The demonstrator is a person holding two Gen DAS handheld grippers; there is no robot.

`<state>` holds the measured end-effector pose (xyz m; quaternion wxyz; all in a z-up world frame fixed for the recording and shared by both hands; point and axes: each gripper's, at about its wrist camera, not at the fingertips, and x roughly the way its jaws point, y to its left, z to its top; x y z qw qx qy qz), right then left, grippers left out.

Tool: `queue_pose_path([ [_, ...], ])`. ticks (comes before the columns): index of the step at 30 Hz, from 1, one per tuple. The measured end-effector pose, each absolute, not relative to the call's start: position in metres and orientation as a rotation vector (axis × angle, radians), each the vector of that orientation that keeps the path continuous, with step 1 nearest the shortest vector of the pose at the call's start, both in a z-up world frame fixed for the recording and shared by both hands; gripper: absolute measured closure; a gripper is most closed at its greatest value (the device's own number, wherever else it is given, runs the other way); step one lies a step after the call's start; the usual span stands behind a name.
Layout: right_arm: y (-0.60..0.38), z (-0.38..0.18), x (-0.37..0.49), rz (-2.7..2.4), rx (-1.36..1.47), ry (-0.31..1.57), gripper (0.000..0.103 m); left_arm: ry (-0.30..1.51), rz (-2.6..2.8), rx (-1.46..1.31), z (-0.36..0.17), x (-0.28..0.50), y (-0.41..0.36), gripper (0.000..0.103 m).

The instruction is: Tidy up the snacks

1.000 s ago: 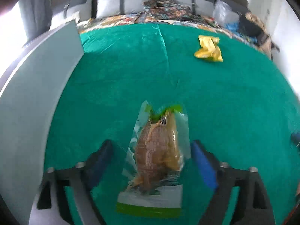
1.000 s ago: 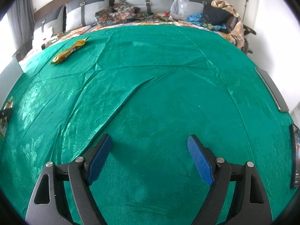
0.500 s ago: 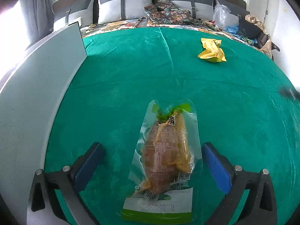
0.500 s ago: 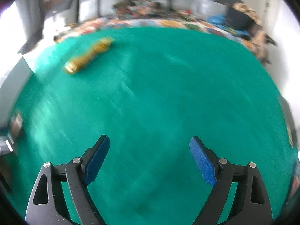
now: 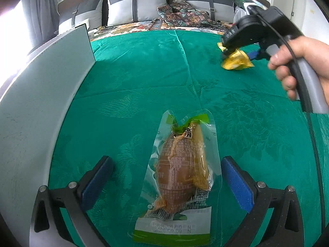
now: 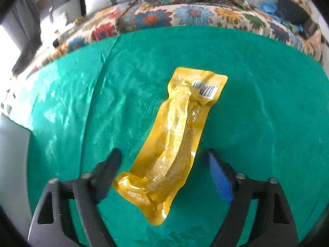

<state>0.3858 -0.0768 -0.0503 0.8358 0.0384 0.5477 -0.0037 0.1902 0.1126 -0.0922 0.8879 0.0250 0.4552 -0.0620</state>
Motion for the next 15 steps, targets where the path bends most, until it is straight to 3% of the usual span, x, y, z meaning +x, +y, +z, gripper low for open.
queue_pose_path([
  [8, -0.099, -0.04, 0.344, 0.151, -0.028, 1.181, 0.059, 0.946, -0.129, 0.052, -0.092, 0.191, 0.112, 0.0],
  [15, -0.135, -0.041, 0.225, 0.25, -0.049, 1.154, 0.059, 0.946, -0.129, 0.052, -0.092, 0.191, 0.112, 0.0],
])
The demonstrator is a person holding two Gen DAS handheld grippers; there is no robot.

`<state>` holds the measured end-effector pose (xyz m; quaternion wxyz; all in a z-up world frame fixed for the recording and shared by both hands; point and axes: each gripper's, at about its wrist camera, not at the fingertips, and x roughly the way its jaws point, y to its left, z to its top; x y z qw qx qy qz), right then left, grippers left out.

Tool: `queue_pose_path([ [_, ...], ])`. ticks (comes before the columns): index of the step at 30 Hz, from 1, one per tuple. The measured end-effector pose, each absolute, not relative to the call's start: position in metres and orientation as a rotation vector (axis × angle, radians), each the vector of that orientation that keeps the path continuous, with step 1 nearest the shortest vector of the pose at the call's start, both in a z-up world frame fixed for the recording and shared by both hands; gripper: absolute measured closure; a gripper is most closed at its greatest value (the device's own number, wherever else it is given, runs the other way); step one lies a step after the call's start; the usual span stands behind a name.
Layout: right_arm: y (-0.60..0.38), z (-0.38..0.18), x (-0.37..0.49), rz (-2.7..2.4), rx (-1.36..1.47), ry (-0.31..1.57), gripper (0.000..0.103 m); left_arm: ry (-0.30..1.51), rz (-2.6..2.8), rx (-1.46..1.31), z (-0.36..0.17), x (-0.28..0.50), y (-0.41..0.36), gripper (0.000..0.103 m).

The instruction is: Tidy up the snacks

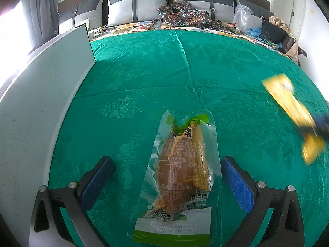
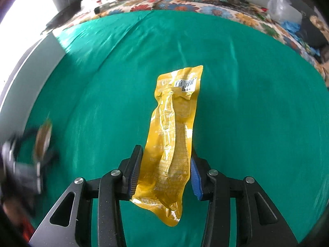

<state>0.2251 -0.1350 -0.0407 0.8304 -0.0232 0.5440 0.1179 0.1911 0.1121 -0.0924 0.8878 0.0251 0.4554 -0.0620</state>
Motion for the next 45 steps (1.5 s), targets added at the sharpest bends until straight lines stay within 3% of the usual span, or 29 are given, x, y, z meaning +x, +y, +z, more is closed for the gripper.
queue_pose_path([
  [6, -0.165, -0.052, 0.116, 0.18, 0.035, 0.98, 0.053, 0.947, -0.129, 0.052, -0.093, 0.191, 0.112, 0.0],
  [7, -0.166, -0.053, 0.108, 0.152, 0.023, 0.946, 0.047, 0.947, -0.129, 0.052, -0.093, 0.191, 0.112, 0.0],
  [8, -0.167, -0.054, 0.105, 0.131, 0.008, 0.936, 0.034, 0.947, -0.129, 0.052, -0.093, 0.191, 0.112, 0.0],
  [14, -0.159, -0.058, 0.108, 0.097, -0.066, 0.918, 0.019, 0.947, -0.129, 0.052, -0.093, 0.192, 0.112, 0.0],
  [45, -0.161, -0.059, 0.109, 0.097, -0.065, 0.918, 0.018, 0.948, -0.129, 0.052, -0.093, 0.193, 0.112, 0.0],
])
